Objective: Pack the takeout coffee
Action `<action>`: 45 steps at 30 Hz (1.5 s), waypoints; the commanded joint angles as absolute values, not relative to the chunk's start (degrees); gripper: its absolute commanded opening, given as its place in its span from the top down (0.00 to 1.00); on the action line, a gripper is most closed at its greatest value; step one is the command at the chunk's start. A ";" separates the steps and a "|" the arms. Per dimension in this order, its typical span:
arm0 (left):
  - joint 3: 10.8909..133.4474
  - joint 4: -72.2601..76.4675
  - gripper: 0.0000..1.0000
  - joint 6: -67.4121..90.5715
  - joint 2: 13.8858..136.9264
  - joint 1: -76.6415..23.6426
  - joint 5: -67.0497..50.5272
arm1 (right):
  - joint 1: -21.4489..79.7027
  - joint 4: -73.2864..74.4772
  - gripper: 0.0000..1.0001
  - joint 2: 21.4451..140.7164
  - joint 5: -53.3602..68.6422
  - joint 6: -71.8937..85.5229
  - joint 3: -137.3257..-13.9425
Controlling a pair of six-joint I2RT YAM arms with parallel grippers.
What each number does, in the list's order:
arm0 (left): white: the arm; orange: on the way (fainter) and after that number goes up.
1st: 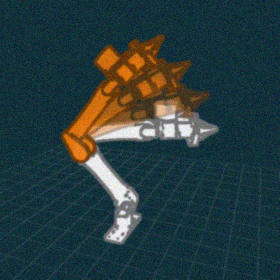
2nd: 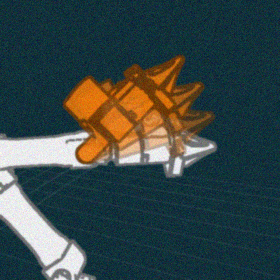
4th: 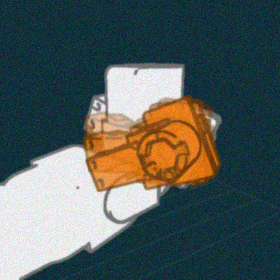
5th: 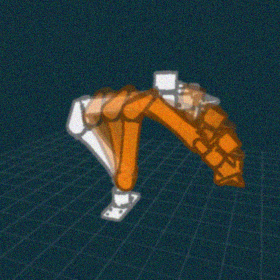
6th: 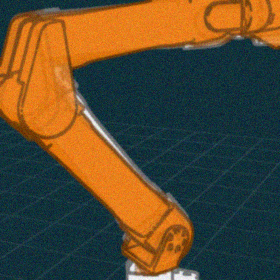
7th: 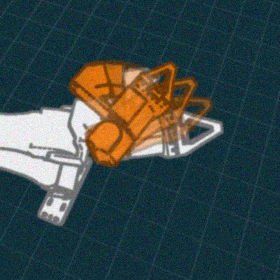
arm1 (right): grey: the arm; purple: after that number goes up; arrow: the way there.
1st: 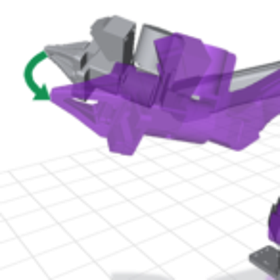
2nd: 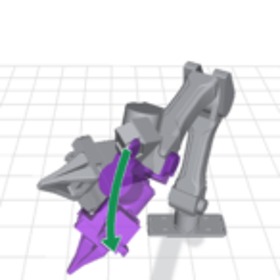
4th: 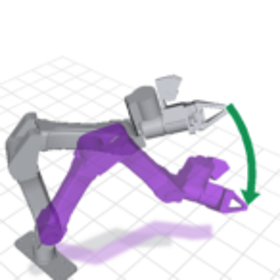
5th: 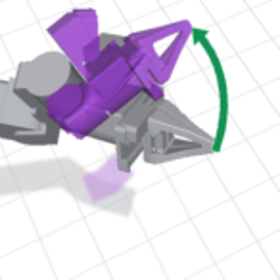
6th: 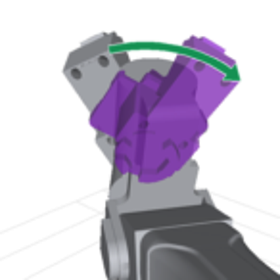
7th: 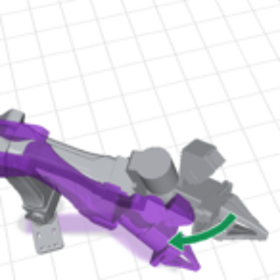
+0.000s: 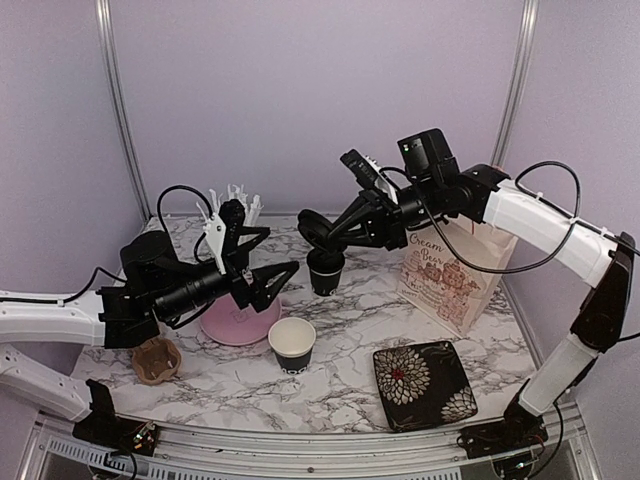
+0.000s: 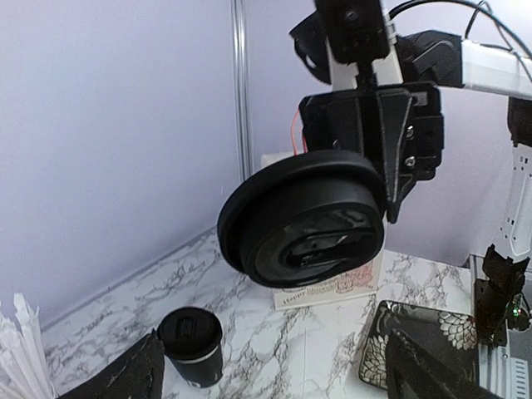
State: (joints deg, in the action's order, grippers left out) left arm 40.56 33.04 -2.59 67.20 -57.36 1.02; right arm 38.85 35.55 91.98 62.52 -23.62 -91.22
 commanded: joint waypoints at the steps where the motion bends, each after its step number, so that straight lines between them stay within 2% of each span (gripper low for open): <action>1: 39.82 51.03 0.06 -8.09 68.58 -60.18 2.08 | 37.95 26.58 1.00 91.89 73.57 -11.25 -92.37; 9: 43.67 52.65 0.14 -14.55 73.04 -65.34 11.89 | 37.97 18.91 1.00 92.55 75.55 -2.18 -90.88; 18: 46.38 54.78 0.13 -16.92 77.07 -67.81 17.47 | 37.97 17.26 1.00 92.09 75.21 -0.56 -89.79; 22: 47.55 55.35 0.14 -16.13 78.45 -68.03 18.70 | 37.97 16.38 1.00 91.93 75.10 -0.35 -89.23; 28: 48.74 55.96 0.23 -14.72 79.44 -68.03 18.81 | 37.91 15.67 0.98 91.77 74.88 1.30 -88.73; 37: 50.80 56.01 0.20 -13.87 82.19 -68.03 20.48 | 37.92 13.56 0.97 91.71 75.06 3.39 -87.63; 45: 50.98 56.06 0.30 -13.27 82.57 -68.07 21.76 | 37.94 12.47 0.96 91.73 75.31 4.54 -87.39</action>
State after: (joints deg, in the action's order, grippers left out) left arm 49.43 54.11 -13.78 82.32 -67.85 20.25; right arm 38.22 14.55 92.05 74.30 3.25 -87.37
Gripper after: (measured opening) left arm 0.721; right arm 0.093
